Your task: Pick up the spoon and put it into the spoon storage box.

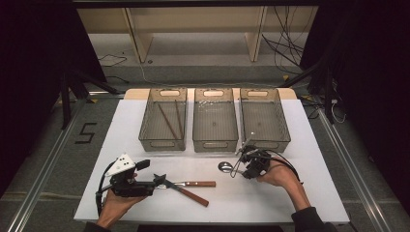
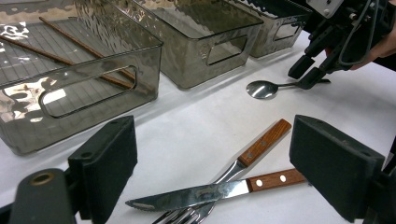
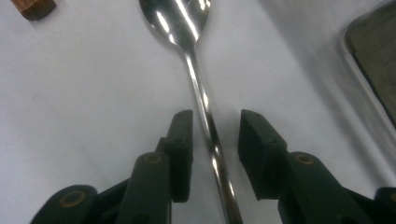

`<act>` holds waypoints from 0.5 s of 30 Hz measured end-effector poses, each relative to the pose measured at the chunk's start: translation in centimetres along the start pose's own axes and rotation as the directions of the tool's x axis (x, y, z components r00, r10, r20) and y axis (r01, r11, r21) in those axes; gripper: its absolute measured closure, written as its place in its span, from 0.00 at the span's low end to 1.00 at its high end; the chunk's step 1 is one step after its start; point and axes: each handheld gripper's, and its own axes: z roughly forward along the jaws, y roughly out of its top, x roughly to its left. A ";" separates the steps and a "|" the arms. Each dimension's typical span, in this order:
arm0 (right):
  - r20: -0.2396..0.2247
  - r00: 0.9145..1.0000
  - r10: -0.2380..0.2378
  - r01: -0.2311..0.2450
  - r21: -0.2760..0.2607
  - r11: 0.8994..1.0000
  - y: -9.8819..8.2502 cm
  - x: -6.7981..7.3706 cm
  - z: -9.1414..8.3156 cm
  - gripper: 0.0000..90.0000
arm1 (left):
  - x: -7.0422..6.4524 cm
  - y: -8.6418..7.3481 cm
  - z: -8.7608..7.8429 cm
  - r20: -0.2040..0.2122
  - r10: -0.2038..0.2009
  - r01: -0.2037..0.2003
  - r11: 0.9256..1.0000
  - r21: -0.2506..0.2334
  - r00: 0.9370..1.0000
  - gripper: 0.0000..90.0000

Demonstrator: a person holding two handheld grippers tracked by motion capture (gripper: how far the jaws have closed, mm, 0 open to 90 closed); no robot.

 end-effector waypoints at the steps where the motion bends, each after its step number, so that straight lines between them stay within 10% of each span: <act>1: -0.001 1.000 -0.004 0.004 0.005 1.000 0.0 0.0 0.0 0.76 | 0.0 0.0 0.0 0.000 0.002 -0.002 1.000 0.000 1.000 0.16; 15: -0.004 0.999 -0.044 0.045 0.069 0.997 0.8 0.3 0.3 0.88 | 0.0 0.0 0.1 0.008 0.002 -0.002 1.000 0.008 1.000 0.16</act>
